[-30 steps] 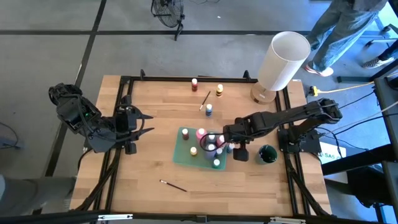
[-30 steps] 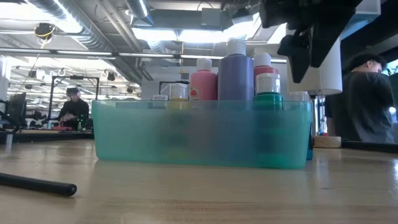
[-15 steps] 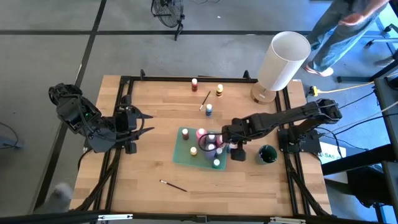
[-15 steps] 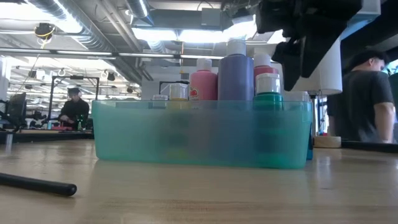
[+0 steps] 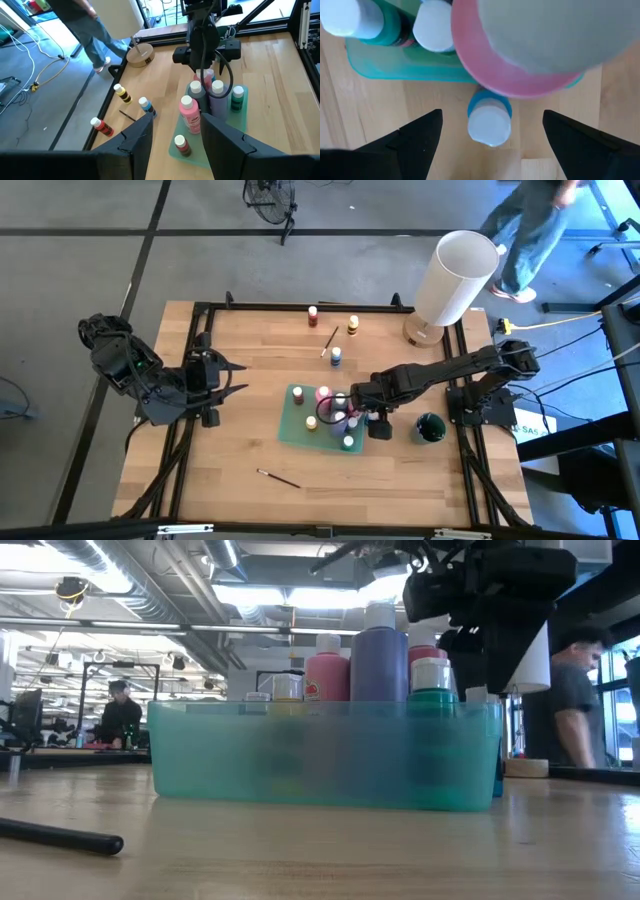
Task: Pick & Place Paint Supplies
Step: Put the small blue paint bottle into the light green bin
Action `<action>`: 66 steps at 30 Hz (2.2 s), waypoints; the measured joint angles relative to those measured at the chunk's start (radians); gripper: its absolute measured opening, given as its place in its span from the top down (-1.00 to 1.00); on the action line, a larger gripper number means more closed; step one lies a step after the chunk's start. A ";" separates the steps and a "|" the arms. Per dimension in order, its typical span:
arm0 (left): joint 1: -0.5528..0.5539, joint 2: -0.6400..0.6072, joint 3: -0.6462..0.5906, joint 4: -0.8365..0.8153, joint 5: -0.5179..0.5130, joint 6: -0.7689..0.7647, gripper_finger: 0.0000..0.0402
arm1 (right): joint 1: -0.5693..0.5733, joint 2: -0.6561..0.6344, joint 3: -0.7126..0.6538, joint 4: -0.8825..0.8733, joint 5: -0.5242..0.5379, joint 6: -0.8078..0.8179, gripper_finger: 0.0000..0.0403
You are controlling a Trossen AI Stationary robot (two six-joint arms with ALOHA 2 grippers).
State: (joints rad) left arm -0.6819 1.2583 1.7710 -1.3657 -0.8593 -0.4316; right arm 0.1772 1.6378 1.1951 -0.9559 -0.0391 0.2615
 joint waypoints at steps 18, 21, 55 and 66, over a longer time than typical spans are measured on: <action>0.000 0.000 0.000 -0.001 0.000 0.000 0.21 | 0.000 0.000 0.000 0.004 0.001 -0.008 -0.45; 0.000 0.000 0.000 0.000 0.000 0.000 0.21 | 0.000 0.000 0.000 0.004 0.001 -0.008 -0.45; 0.000 0.000 0.000 -0.001 0.000 -0.001 0.21 | 0.000 -0.001 -0.017 0.016 -0.019 -0.019 -0.44; 0.000 0.000 0.000 -0.001 -0.003 -0.001 0.21 | -0.001 -0.001 -0.025 0.043 -0.024 -0.042 -0.44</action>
State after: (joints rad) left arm -0.6817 1.2583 1.7710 -1.3663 -0.8619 -0.4324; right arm 0.1761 1.6367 1.1706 -0.9129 -0.0635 0.2197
